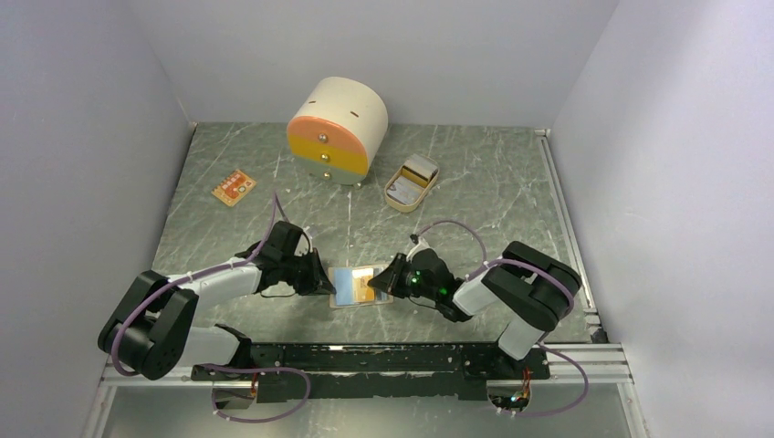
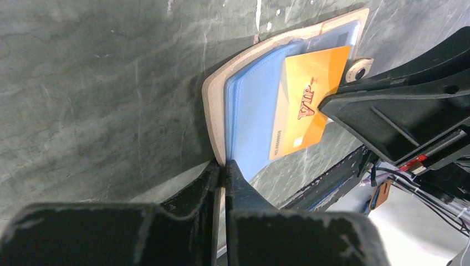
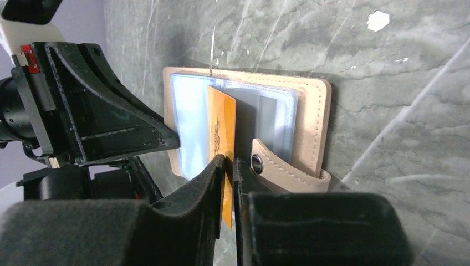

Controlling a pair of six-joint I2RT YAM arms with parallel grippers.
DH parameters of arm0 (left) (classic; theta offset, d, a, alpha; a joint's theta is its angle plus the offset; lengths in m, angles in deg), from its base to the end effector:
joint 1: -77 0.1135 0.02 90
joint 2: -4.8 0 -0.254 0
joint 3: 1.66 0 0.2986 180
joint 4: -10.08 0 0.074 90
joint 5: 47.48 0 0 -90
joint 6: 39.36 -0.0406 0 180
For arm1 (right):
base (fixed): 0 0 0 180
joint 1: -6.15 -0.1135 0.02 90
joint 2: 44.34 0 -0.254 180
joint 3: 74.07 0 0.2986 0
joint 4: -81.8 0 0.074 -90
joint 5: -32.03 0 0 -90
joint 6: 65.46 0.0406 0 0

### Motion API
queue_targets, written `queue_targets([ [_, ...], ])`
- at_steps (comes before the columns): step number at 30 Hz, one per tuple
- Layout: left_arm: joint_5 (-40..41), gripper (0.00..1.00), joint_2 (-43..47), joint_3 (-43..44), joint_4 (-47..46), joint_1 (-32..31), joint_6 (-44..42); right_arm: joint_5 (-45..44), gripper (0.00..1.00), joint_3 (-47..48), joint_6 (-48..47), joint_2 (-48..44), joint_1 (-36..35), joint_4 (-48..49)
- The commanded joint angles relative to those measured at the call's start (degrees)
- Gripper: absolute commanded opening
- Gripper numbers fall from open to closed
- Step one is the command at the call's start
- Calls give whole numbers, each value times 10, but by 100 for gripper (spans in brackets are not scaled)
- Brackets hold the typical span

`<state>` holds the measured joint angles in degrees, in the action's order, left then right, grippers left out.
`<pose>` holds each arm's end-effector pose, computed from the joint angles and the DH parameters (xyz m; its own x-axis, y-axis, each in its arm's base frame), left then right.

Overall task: Put the credit cards into the card holder
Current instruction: Insert the credit card into the card holder.

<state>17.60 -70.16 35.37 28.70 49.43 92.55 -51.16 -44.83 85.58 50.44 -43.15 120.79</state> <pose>0.2143 -0.1312 0.0828 -0.9683 -0.1778 -0.1754 -0.0285 0.7762 -0.6298 0.1705 0.2056 0.0437 -0.8603 0.3321 -0.3868 -0.1430 0.5711 0.8084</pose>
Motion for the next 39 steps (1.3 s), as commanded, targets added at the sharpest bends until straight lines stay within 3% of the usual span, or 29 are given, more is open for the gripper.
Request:
queue_targets([
  [1, -14, 9, -1, -1, -13, 2, 5, -8, 16, 3, 11, 16, -14, 9],
  [23, -28, 9, 4, 6, -11, 2, -4, -78, 39, 99, -87, -66, -28, -276],
  [39, -47, 9, 3, -1, -34, 3, 9, -35, 40, 115, -60, -27, -51, -220],
])
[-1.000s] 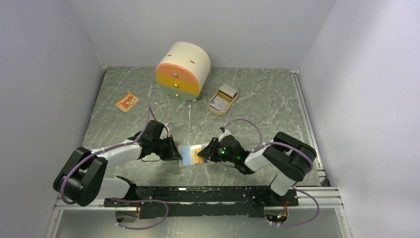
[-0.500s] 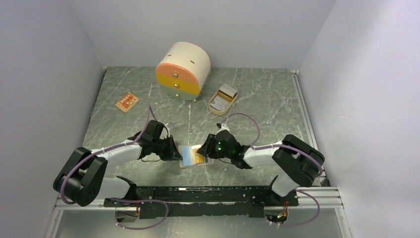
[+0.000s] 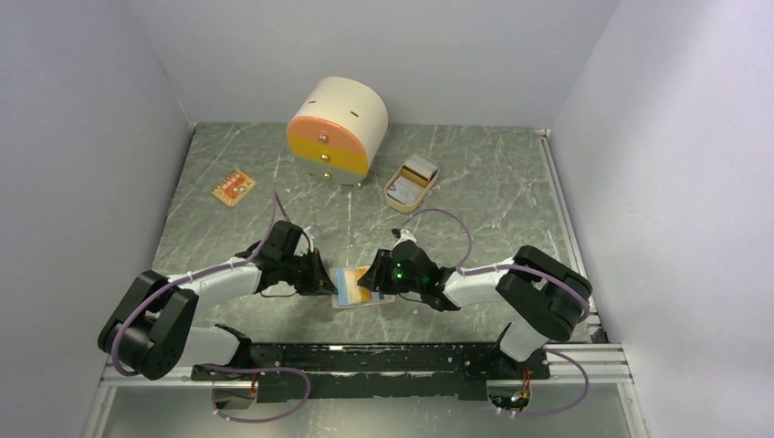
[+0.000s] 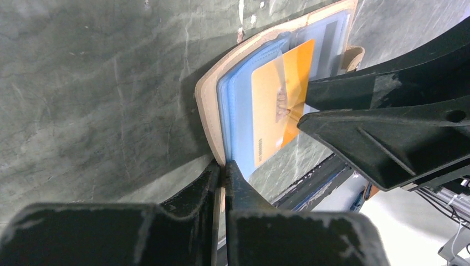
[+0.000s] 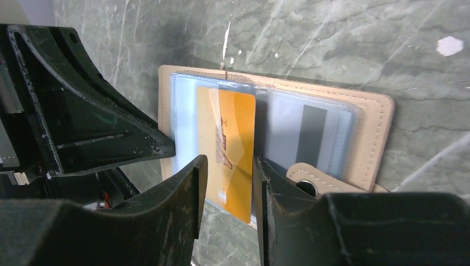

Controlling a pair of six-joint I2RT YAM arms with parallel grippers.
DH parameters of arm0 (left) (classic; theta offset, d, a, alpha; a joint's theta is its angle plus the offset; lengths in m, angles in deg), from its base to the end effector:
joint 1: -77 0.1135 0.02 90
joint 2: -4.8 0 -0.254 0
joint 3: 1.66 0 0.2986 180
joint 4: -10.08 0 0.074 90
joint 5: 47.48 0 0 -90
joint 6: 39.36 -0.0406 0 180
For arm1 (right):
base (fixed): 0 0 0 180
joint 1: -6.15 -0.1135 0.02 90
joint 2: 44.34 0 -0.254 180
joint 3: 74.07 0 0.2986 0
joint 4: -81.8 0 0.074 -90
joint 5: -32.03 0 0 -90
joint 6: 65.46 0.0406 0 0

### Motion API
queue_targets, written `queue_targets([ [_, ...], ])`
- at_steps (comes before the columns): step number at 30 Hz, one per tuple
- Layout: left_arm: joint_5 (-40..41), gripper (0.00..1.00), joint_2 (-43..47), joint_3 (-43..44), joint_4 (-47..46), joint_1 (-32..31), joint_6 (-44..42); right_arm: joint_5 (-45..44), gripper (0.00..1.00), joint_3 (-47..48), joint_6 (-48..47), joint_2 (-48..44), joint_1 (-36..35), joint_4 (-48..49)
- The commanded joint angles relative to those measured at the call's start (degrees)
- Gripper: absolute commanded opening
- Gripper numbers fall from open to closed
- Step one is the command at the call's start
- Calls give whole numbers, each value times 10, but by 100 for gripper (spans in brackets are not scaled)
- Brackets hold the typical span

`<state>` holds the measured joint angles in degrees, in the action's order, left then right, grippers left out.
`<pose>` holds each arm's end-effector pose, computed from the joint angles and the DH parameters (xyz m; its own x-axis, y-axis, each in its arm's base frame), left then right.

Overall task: Put the credit cards into the card holder
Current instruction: Insert the credit card into the card holder.

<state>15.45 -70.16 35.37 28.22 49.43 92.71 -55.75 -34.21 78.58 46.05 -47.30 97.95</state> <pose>0.2140 -0.1326 0.0839 -0.9730 -0.1650 -0.1614 -0.0197 0.7560 -0.6543 0.1810 0.2468 0.0723 -0.8626 0.1945 -0.4669 -0.2104 0.7015 0.6809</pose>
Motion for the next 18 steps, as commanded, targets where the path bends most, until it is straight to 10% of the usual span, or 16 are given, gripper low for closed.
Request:
queue_targets([
  [1, -26, 9, 2, 1, -28, 3, 7, 14, 40, 11, 11, 20, -11, 8],
  [18, -44, 9, 29, 13, -20, 3, 14, 62, 39, 18, 23, 55, -22, 82],
])
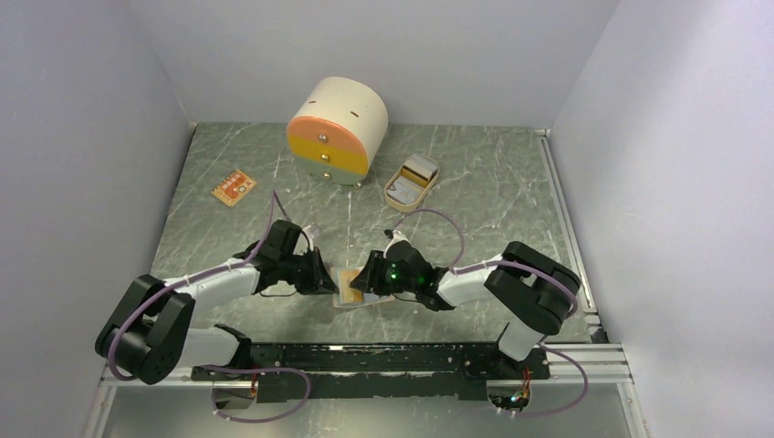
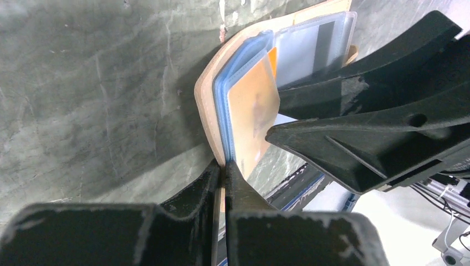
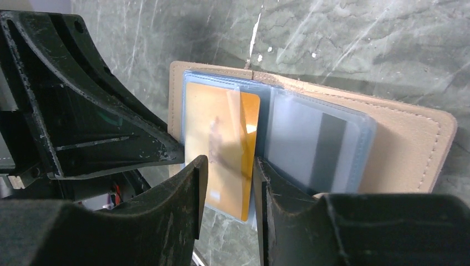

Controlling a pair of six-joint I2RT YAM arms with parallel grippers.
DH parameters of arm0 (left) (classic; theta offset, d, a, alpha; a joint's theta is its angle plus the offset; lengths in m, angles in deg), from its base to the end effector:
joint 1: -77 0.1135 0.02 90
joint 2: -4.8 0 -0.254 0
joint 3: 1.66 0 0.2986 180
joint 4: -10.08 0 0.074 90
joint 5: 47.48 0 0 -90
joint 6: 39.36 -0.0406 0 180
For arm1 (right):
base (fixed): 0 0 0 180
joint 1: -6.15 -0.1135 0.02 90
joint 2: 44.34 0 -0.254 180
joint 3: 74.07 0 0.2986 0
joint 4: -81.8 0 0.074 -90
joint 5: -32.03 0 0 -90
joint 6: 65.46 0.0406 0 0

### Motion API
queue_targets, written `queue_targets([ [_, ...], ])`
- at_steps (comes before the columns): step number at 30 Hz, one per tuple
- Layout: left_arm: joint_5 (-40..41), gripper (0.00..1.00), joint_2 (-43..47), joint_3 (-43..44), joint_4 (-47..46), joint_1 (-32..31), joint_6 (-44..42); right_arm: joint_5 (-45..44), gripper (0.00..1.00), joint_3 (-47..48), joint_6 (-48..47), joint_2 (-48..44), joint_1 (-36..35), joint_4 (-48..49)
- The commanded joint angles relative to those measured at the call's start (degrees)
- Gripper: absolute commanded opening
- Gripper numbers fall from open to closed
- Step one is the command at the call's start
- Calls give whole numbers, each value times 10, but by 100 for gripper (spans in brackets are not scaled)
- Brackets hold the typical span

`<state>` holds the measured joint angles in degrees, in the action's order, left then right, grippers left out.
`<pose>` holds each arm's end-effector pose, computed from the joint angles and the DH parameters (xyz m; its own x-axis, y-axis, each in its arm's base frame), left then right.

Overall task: Put the credit cards into the card holder
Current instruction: Insert the credit card into the card holder.

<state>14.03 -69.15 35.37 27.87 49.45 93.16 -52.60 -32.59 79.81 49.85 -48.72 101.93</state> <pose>0.2143 -0.1337 0.0887 -0.9733 -0.1623 -0.1627 -0.0094 0.7355 -0.6774 0.1787 0.2605 0.0676 -0.8830 0.1669 -0.4386 -0.2351 0.6516 0.7212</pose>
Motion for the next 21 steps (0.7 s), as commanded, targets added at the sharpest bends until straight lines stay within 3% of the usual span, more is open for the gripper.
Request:
queue_targets([
  [1, -31, 9, 22, 13, -16, 3, 10, 32, 39, 1, 12, 19, -8, 43],
  [9, -91, 9, 16, 25, -19, 2, -12, 4, 39, -26, 4, -32, -10, -2],
  [17, -53, 9, 24, 91, 117, 2, -55, -38, 44, -8, -62, -146, -10, -166],
  [21, -52, 9, 13, 111, 145, 2, -67, -53, 44, -15, -63, -186, -10, -181],
])
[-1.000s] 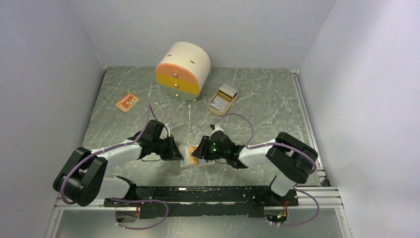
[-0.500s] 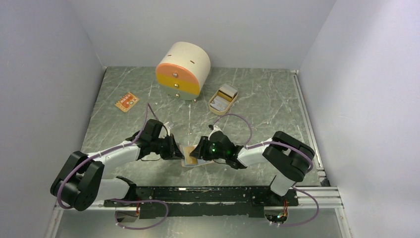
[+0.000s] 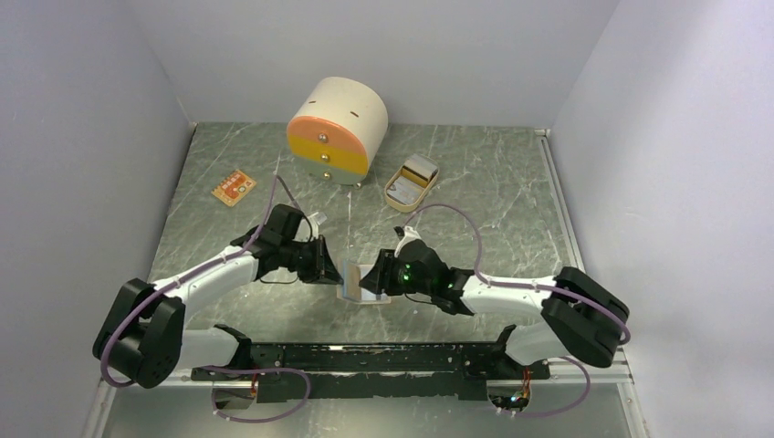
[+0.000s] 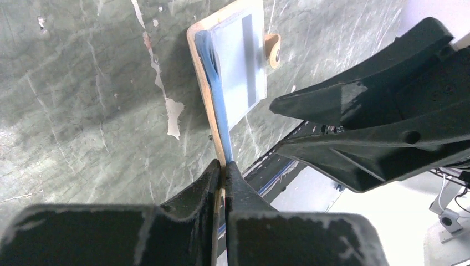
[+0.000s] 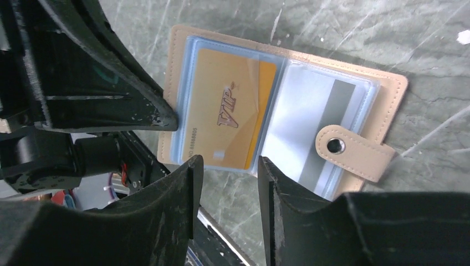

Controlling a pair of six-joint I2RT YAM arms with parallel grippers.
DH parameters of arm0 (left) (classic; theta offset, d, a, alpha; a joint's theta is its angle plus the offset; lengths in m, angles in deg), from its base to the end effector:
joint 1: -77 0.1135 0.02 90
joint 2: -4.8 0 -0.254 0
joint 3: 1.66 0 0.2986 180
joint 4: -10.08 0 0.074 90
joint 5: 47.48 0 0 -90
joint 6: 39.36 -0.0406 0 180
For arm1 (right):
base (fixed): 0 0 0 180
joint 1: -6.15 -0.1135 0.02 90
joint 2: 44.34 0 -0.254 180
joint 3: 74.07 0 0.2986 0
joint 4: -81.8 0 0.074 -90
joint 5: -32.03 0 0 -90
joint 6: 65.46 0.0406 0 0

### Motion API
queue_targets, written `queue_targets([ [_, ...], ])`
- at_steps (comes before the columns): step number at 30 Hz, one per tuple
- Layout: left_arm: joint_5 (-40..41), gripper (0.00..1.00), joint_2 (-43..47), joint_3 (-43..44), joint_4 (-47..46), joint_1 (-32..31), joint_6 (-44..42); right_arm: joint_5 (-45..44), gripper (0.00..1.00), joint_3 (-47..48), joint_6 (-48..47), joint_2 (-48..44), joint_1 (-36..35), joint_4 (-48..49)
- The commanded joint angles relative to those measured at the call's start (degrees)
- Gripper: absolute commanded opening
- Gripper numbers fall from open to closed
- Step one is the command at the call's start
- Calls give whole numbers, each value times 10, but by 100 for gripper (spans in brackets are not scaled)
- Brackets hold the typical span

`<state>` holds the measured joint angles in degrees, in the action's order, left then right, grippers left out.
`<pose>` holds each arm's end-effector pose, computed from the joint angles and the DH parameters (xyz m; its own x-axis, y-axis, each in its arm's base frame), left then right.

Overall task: Put the credit cards into the card holder
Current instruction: Insert the credit card into the card holder, then turn over the card slot in the card holder.

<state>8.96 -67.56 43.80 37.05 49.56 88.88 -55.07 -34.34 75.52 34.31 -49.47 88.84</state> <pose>0.2319 -0.1457 0.1334 -0.9797 -0.0725 -0.1867 0.0851 0.6933 -0.7156 0.1675 0.2484 0.1144 -0.8470 0.1362 -0.5139 -0.3025 0.6714 0.6766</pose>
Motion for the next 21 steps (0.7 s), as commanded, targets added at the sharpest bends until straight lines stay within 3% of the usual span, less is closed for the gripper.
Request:
queue_targets([
  [1, -4, 9, -5, 30, 55, 0, -25, -30, 42, -1, -19, -33, -2, -45],
  [6, 5, 9, -5, 50, 86, -2, -34, -38, 22, -8, -22, -7, -2, -6],
  [8, 11, 9, -9, 58, 98, -2, -39, -44, 18, -7, -27, 15, -2, 16],
  [16, 4, 10, -39, 60, 77, -5, -38, -34, 16, 22, -39, 97, -3, 45],
  [21, -26, 23, -36, 43, 13, -5, -19, -33, 16, 10, -34, 113, -3, 63],
])
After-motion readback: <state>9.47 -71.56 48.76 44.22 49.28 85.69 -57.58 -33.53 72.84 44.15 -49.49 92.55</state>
